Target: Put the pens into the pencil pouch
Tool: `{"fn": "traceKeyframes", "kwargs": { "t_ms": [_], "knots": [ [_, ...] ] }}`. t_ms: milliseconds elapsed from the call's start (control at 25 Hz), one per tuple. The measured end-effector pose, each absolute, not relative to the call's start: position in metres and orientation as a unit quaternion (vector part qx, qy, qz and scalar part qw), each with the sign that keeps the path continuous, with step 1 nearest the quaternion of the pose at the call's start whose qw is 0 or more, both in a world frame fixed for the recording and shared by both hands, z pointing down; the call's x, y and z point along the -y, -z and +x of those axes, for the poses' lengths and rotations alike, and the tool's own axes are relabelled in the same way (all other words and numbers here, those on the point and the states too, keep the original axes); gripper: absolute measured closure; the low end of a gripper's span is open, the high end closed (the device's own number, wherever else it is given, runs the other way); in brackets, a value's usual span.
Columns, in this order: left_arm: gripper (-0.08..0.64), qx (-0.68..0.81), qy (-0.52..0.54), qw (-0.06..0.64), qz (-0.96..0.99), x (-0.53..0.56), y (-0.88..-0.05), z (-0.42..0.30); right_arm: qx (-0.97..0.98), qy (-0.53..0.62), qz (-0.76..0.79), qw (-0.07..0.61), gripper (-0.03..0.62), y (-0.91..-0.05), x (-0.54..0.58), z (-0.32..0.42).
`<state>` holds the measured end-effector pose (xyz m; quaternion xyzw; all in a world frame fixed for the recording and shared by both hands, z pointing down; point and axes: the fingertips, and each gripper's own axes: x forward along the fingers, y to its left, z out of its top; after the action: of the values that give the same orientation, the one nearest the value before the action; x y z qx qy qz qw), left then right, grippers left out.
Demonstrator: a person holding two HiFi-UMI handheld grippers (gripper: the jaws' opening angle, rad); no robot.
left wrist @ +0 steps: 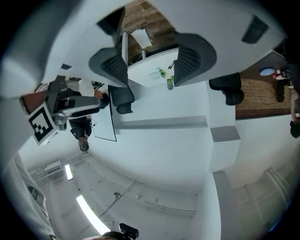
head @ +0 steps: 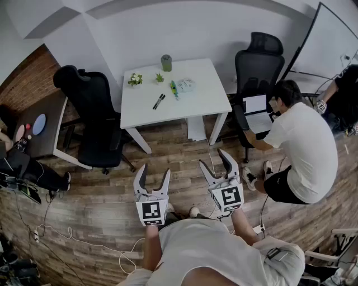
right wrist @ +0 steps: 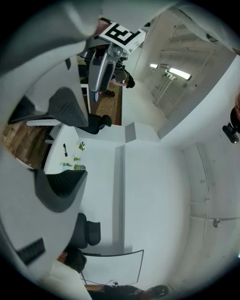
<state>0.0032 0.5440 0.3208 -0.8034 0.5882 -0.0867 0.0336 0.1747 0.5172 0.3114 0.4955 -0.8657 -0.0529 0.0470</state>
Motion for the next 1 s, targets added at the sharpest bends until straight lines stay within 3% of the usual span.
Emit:
{"fn": "traceKeyframes", "kwargs": {
  "t_ms": [1000],
  "knots": [
    [0.256,-0.593,0.08,0.044,-0.8,-0.483,-0.332,-0.006,0.867,0.037,0.493,0.06,0.285,-0.332,-0.463,0.165]
  ]
}}
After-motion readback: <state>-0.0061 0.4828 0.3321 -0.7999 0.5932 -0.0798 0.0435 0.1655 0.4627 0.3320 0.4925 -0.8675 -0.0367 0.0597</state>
